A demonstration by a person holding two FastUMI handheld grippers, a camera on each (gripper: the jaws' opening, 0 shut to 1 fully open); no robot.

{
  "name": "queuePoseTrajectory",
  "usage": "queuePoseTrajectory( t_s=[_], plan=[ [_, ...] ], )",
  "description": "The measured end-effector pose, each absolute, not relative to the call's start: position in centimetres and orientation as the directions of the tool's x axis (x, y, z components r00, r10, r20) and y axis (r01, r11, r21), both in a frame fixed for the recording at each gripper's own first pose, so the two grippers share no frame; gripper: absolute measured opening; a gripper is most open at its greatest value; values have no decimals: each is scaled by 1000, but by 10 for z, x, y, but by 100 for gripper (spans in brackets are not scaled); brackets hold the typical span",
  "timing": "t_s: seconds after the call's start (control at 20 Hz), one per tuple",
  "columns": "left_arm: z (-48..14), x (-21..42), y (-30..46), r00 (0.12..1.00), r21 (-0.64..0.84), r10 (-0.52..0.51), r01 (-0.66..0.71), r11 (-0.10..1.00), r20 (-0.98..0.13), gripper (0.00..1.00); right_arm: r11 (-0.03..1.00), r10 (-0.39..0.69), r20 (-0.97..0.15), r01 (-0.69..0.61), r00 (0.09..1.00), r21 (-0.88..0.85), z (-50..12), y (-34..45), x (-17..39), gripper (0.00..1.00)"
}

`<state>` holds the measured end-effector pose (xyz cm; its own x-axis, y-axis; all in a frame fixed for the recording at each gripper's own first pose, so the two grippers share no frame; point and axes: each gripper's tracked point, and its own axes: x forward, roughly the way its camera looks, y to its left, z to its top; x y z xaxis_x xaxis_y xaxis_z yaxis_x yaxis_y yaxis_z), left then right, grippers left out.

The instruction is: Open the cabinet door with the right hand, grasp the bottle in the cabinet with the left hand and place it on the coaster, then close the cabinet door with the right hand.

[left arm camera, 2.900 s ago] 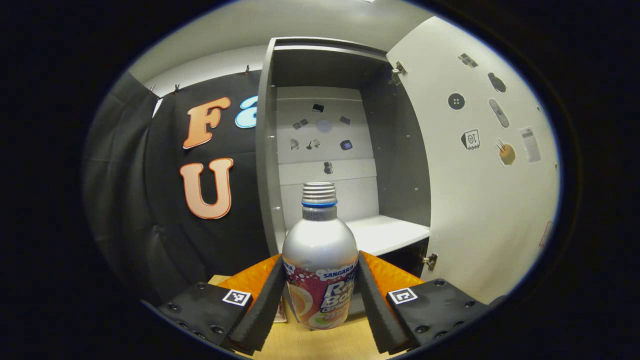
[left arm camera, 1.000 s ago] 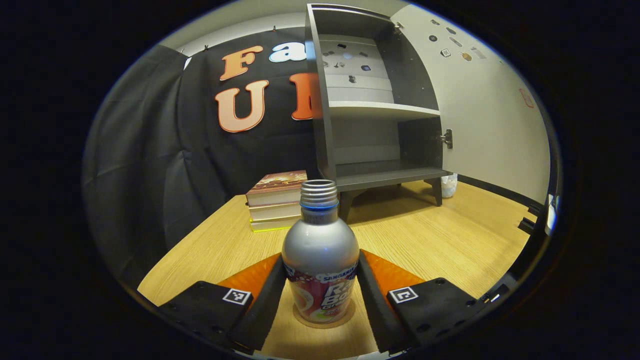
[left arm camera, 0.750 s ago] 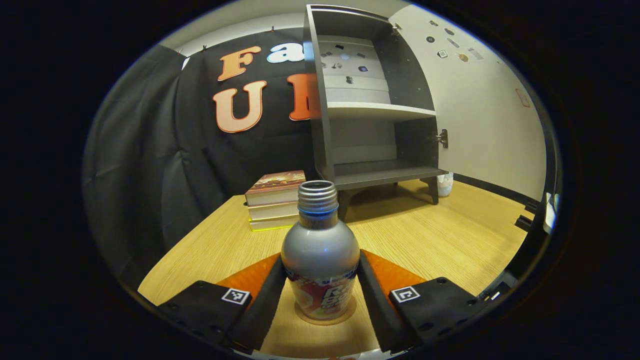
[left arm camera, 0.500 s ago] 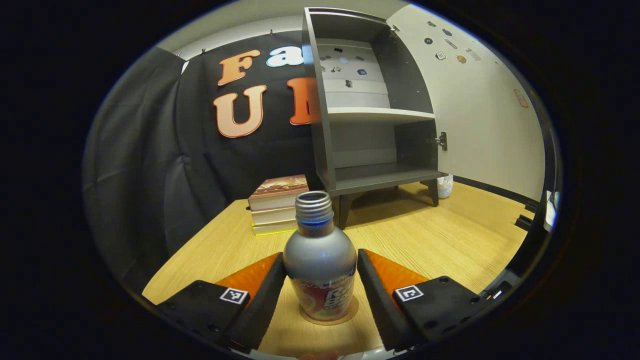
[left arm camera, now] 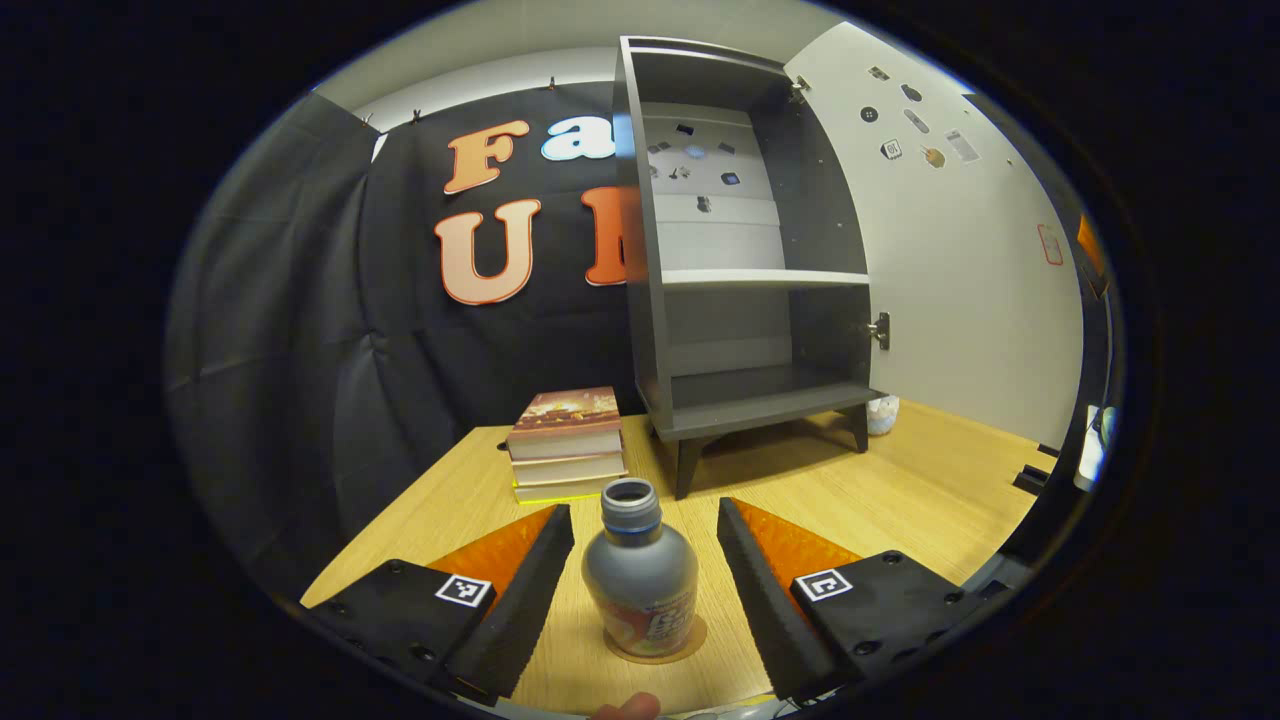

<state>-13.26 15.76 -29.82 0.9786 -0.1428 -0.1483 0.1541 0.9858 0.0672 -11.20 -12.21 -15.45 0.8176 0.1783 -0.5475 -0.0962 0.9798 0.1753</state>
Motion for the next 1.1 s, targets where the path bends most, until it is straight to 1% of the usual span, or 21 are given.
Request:
queuePoseTrajectory(
  t_s=[0.15,0.3,0.35,0.4,0.45,0.5,0.55,0.6,0.65,0.7,0.8,0.85,0.9,0.95,1.0,1.1],
  plan=[
    [-263,-133,153,982,69,-152,160,985,-111,95,977,180,-496,-99,849,187,-133,-128,-112,54],
    [-220,-134,144,982,88,-175,181,980,-68,94,977,168,-421,-94,891,191,-101,-141,-112,53],
    [-208,-131,141,982,98,-183,188,977,-55,94,978,160,-396,-90,904,189,-91,-148,-113,54],
    [-192,-130,135,980,100,-194,197,975,-42,96,979,149,-374,-84,915,185,-81,-156,-112,54],
    [-179,-129,130,980,96,-198,200,975,-29,92,981,134,-354,-74,925,178,-72,-164,-114,54],
    [-169,-126,123,978,86,-210,211,974,-20,94,983,120,-334,-65,935,173,-62,-173,-114,54],
    [-162,-125,118,977,76,-214,215,974,-20,94,985,104,-312,-54,944,166,-52,-183,-114,54],
    [-156,-123,113,975,63,-219,220,973,-25,96,986,87,-290,-42,953,158,-41,-193,-114,54],
    [-151,-120,108,974,50,-224,226,973,-32,94,988,70,-270,-30,960,150,-30,-204,-115,59],
    [-148,-119,105,973,39,-228,229,973,-38,94,990,52,-248,-17,967,140,-19,-214,-114,54],
    [-139,-115,99,971,28,-234,235,972,-38,94,993,12,-211,13,977,119,-2,-237,-116,54],
    [-135,-113,98,972,32,-234,235,972,-37,92,994,-6,-194,28,981,110,7,-248,-116,54],
    [-132,-112,97,972,38,-234,235,971,-35,92,994,-24,-178,43,984,103,14,-259,-115,54],
    [-129,-111,97,973,46,-230,232,972,-35,94,994,-41,-166,58,985,97,19,-271,-116,60],
    [-129,-108,95,972,49,-232,234,971,-37,94,993,-55,-155,70,986,93,25,-281,-116,56],
    [-126,-105,93,972,48,-233,234,971,-41,94,993,-76,-138,88,987,83,33,-300,-112,57]
  ],
)
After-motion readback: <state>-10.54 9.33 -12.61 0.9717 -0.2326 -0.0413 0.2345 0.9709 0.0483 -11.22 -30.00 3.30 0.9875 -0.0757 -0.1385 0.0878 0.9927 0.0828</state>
